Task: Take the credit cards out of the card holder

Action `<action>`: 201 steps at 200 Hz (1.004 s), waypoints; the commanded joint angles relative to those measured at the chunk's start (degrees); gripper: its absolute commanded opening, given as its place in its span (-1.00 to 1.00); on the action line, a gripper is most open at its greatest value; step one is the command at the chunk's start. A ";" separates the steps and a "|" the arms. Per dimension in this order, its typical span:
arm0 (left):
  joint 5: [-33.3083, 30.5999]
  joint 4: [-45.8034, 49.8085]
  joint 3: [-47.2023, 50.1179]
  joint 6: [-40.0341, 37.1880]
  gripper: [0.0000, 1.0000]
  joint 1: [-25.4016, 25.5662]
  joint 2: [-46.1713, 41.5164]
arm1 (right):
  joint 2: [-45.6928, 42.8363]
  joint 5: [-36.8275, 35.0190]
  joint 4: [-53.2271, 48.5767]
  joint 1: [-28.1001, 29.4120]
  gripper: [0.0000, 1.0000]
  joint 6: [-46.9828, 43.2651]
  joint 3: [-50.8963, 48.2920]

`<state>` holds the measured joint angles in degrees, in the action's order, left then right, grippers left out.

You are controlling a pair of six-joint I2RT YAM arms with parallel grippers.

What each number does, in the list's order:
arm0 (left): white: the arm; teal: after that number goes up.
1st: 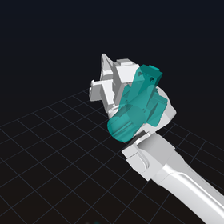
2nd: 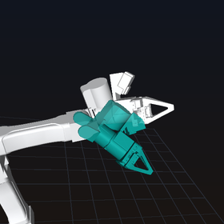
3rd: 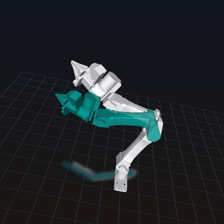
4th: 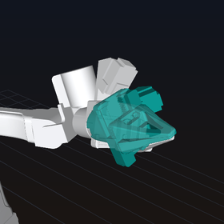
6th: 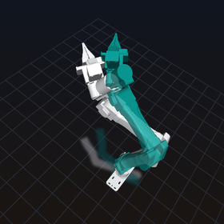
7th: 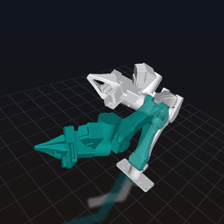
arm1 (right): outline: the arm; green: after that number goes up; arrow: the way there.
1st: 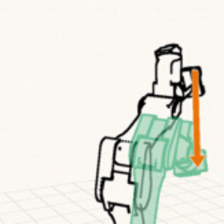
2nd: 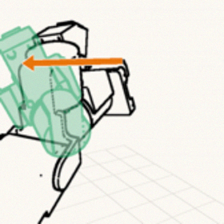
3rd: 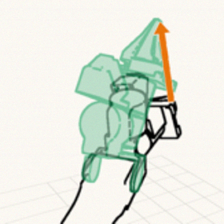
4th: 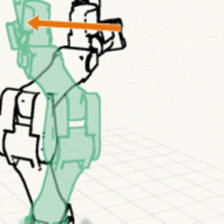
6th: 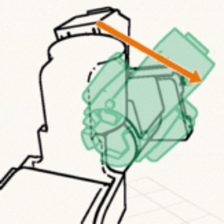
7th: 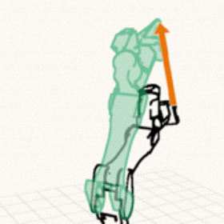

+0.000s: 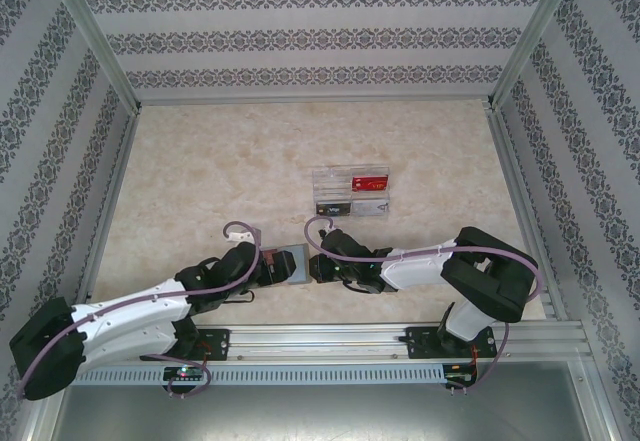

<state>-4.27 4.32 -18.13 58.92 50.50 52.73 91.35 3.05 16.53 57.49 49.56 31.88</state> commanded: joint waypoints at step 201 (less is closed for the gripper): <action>3.88 8.53 0.90 -6.63 -0.54 -11.65 0.38 | 0.81 6.57 -1.63 1.66 -0.56 -1.49 9.17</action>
<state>-2.35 15.51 -18.90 53.84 39.62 51.86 91.33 8.67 14.57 58.39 47.99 39.46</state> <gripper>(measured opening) 0.250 0.220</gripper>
